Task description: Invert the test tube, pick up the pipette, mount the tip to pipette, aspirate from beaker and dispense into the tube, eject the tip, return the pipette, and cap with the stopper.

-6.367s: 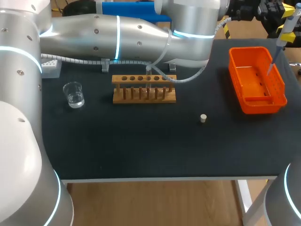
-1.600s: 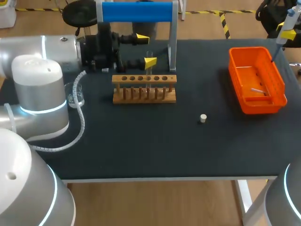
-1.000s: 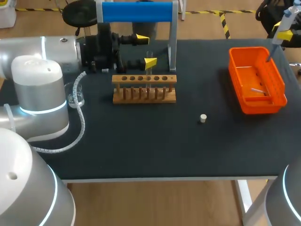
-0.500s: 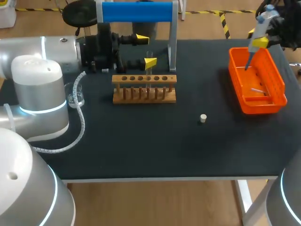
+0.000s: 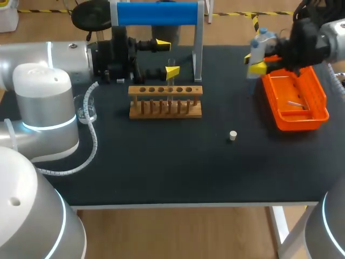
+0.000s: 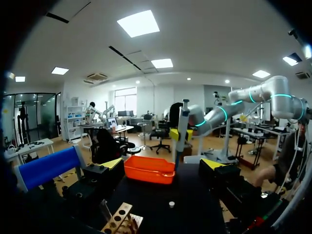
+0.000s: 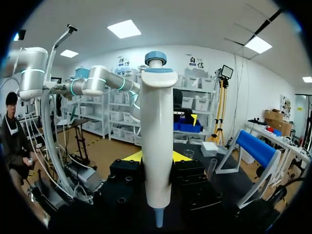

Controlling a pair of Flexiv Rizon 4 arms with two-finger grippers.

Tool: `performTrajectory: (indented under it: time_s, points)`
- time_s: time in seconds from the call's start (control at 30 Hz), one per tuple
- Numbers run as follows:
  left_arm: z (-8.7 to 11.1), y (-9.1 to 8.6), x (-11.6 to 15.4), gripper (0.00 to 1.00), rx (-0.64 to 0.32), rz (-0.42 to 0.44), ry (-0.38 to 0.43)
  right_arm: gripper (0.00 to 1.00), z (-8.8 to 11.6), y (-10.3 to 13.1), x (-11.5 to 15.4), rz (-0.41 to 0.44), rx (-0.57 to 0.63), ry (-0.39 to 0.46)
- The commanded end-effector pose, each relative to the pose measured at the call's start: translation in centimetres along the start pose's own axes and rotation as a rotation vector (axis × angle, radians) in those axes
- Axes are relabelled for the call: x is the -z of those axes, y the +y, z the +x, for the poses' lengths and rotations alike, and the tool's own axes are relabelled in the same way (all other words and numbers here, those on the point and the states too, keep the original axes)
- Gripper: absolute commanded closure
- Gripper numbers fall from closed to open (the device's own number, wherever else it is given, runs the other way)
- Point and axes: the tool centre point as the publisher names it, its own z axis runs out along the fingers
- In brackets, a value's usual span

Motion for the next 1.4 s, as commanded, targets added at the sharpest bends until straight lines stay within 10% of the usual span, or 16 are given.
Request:
performTrajectory:
  time_s: [0.03,1.4]
  points:
    - [0.1,0.1,-0.1,0.0,-0.001,0.003,-0.004,1.0,0.0,-0.1,-3.0,-0.007,0.002,-0.039]
    - [0.1,-0.7,-0.9,0.0,-0.069,0.092,0.024,1.0,-2.8,-0.8,-12.2,-0.068,0.002,-0.134]
